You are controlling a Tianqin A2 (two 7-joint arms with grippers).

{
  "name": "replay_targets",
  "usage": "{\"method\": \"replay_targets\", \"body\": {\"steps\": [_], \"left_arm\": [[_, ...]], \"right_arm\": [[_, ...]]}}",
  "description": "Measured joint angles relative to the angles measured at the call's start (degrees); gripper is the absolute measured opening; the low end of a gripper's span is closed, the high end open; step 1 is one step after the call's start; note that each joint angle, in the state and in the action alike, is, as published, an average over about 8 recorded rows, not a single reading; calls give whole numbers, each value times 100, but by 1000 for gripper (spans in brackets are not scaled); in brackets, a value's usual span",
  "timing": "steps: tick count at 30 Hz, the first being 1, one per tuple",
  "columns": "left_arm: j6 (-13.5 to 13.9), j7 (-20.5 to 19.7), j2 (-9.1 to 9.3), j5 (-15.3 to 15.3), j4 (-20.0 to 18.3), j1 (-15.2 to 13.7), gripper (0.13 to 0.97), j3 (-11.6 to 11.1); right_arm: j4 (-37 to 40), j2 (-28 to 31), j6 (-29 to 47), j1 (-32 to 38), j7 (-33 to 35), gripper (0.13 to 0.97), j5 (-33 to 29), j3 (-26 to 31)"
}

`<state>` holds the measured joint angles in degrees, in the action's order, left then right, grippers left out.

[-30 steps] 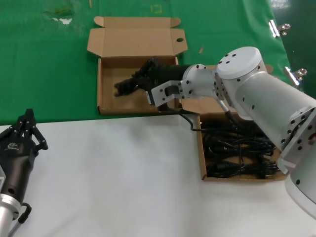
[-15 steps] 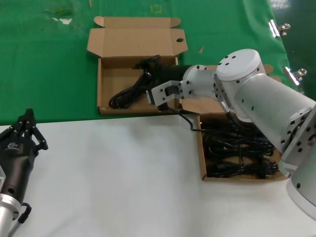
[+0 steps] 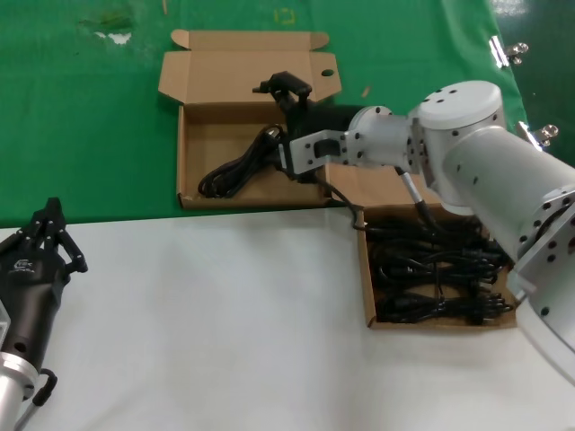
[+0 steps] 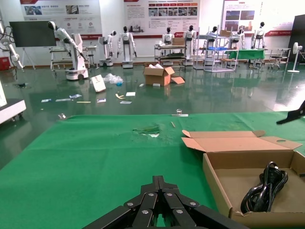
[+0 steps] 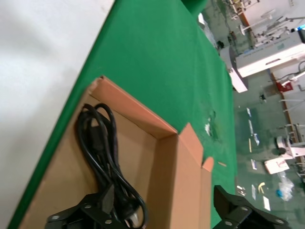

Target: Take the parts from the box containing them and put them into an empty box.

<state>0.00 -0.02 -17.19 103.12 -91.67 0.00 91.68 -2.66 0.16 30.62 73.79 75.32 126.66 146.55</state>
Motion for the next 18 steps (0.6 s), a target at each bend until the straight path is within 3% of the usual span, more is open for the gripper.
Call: {"method": "replay_targets", "body": {"steps": [2, 6, 10, 18], "left_arm": [[0, 0, 0, 0, 0, 0, 140, 0], [0, 0, 0, 0, 0, 0, 140, 0], [0, 0, 0, 0, 0, 0, 140, 0], [0, 0, 0, 0, 0, 0, 140, 0]], "right_arm": [[64, 28, 61, 37, 98, 714, -141, -265], [149, 140, 213, 113, 257, 714, -420, -760], [175, 319, 417, 170, 373, 789, -671, -1168], [94, 918, 1037, 146, 700, 895, -983, -2032]]}}
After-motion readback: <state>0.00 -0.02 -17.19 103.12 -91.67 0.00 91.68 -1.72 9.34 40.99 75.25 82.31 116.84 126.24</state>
